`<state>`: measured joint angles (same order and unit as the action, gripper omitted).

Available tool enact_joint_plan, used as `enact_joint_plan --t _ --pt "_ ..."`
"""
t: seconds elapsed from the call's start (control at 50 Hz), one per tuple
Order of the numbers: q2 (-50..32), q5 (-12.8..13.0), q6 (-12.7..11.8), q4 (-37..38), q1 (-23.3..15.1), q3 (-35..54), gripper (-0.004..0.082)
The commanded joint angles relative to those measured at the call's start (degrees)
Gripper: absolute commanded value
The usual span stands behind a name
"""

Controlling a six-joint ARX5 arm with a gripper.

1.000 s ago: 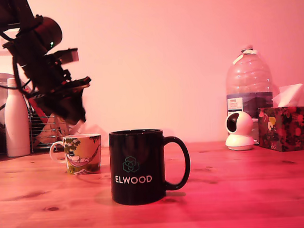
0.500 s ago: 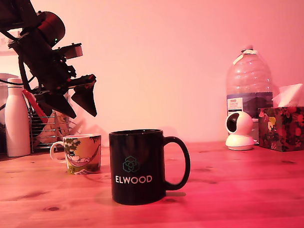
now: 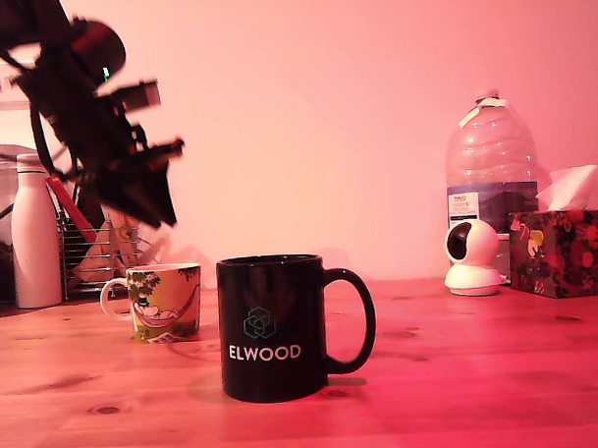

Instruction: Pick up the coffee capsules from the table one by one and drop them inside the nearest coffee cup

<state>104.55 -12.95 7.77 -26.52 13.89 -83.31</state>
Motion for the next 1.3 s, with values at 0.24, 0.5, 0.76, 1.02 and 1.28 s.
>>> enact_joint_plan --t 0.24,0.5,0.76,1.02,1.28 --pt "-9.3 1.4 -3.7 8.6 -0.3 13.1 -0.0018" --pt "-20.5 2.0 -6.3 16.2 -1.2 28.2 -0.0018" --pt "-29.6 3.0 -10.0 22.6 -3.1 41.6 -0.0018" --pt "-37.8 3.4 -12.5 29.4 -5.2 53.9 -0.0018" --pt "-46.4 3.0 -13.6 31.4 -5.7 61.5 -0.0018"
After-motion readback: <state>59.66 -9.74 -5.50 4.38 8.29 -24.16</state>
